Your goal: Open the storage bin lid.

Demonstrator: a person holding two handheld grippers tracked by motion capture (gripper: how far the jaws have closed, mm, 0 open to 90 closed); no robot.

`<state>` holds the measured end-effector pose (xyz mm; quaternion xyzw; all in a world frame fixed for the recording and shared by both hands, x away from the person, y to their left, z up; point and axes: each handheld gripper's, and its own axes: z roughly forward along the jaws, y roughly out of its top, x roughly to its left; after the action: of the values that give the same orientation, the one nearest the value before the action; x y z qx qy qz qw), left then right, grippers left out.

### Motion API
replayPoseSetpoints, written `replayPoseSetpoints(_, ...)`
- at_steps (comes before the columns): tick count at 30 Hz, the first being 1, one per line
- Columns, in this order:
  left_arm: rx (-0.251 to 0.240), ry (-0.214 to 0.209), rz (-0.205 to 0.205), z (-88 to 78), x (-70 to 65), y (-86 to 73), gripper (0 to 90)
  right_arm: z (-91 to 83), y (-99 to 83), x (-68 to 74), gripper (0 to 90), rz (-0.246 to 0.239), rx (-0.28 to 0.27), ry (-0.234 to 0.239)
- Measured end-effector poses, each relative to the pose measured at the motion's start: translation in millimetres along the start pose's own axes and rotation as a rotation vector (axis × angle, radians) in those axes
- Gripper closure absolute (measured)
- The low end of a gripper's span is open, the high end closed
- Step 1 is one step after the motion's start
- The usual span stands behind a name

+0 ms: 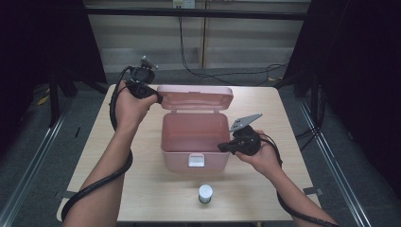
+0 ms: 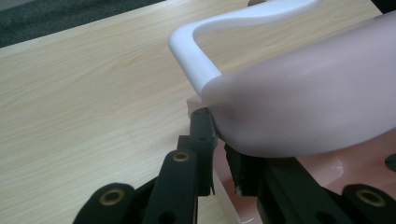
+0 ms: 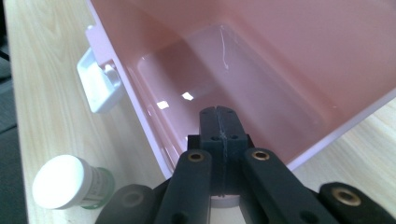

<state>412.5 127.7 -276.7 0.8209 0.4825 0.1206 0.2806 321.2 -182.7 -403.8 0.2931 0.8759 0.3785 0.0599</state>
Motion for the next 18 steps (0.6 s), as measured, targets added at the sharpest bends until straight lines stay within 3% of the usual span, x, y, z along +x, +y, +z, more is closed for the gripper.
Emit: replayPoseSetpoints(18, 0.025, 0.013, -0.025, -2.5, 2.8, 5.1, 82.6, -0.3, -1.5, 4.4, 90.0, -0.013, -0.005, 0.010)
